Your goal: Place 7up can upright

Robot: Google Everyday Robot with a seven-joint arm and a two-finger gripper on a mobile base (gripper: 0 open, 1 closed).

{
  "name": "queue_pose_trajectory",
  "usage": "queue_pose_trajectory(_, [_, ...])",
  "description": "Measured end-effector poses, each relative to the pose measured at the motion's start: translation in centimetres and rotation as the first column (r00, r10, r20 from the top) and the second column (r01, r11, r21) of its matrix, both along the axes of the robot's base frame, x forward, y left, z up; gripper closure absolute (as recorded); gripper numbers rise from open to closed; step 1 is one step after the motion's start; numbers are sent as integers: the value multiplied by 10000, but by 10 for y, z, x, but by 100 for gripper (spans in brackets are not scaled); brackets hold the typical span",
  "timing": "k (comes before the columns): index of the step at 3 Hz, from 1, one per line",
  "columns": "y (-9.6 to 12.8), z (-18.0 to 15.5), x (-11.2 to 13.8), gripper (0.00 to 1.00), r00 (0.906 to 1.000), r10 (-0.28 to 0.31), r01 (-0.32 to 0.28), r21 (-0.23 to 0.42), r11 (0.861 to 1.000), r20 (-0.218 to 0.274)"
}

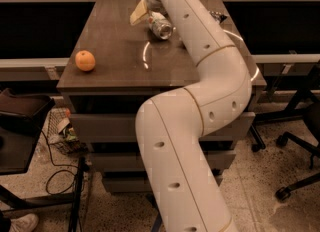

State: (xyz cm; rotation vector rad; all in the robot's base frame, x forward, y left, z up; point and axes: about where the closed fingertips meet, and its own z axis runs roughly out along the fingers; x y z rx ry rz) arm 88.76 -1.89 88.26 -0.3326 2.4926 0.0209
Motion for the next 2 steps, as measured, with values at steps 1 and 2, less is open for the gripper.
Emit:
queue_pose_trajectory(1, [-8, -6, -24, 0, 9949, -416, 295, -1296, 9911, -917])
queue_pose_trajectory(2, [-11, -8, -35, 0, 9897, -508, 228, -2029, 9789, -1339])
